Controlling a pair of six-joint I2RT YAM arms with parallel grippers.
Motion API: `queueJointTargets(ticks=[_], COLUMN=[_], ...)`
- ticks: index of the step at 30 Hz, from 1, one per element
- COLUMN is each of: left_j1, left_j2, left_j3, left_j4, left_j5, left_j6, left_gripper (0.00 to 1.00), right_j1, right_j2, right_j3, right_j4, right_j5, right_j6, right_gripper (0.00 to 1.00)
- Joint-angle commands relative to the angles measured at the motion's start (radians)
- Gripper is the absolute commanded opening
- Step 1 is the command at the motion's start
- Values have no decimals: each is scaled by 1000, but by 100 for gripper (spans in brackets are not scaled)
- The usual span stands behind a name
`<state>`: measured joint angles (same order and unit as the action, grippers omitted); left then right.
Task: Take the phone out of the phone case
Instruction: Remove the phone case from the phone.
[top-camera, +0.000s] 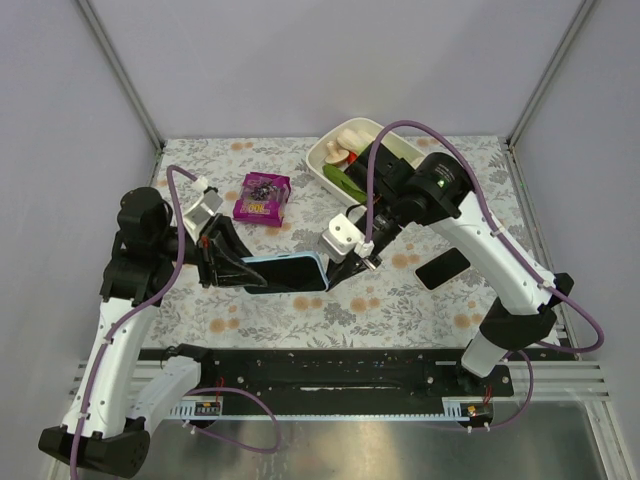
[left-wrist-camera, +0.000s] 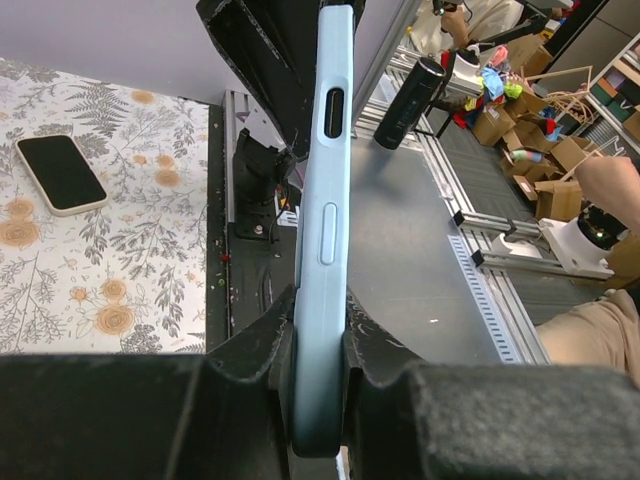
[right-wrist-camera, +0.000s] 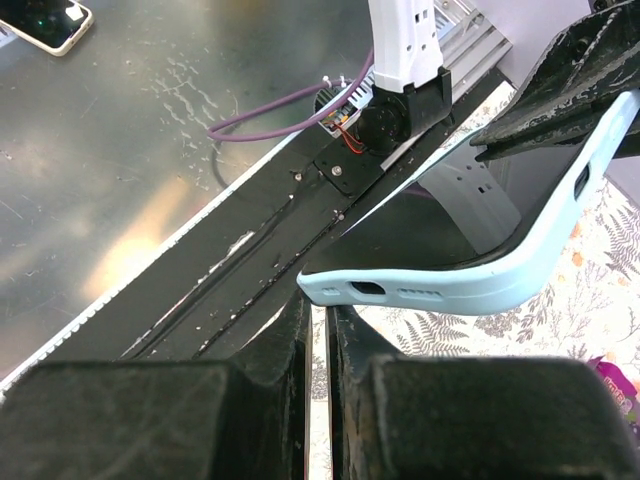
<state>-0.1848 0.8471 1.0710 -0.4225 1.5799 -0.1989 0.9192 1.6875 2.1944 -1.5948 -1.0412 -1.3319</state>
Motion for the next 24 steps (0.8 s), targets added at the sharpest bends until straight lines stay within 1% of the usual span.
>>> queueJointTargets(ticks=[1,3,4,6,7,9,11,13,15,19,24], left_j1=[-39,-35,-33,-28,-27,-24,-22,-22,-22,-22,-22], left_j2=[20,24,30,33,33,30,32,32,29,23,15], left_j3=[35,56,69,81,81,84,84,81,78,90,129], left_j4=[-47,-85,-103,-124,-128,-136,-148,-153,-165,-241,-361], left_j5=[-167,-176,-179,-181,-184,-196,-205,-204,-216,-265,-357], left_j6=[84,121,139,162,167,180,191,191,234,315,461], left_gripper=[0,0,0,0,0,0,0,0,0,0,0], right_j1=[41,38,37,37,37,37,37,36,37,37,33], right_j2=[110,103,95,60,38,-17,-90,-150,-154,-146,-167], right_j3=[64,41,13,-53,-99,-194,-296,-379,-375,-372,-395], right_j4=[-94,-91,-82,-48,-18,65,163,284,288,347,407], right_j5=[-74,-36,-25,6,26,52,64,84,102,113,153], right_j6=[-20,11,20,59,80,137,203,284,309,408,497], right_gripper=[0,0,8,29,42,52,55,55,53,52,57])
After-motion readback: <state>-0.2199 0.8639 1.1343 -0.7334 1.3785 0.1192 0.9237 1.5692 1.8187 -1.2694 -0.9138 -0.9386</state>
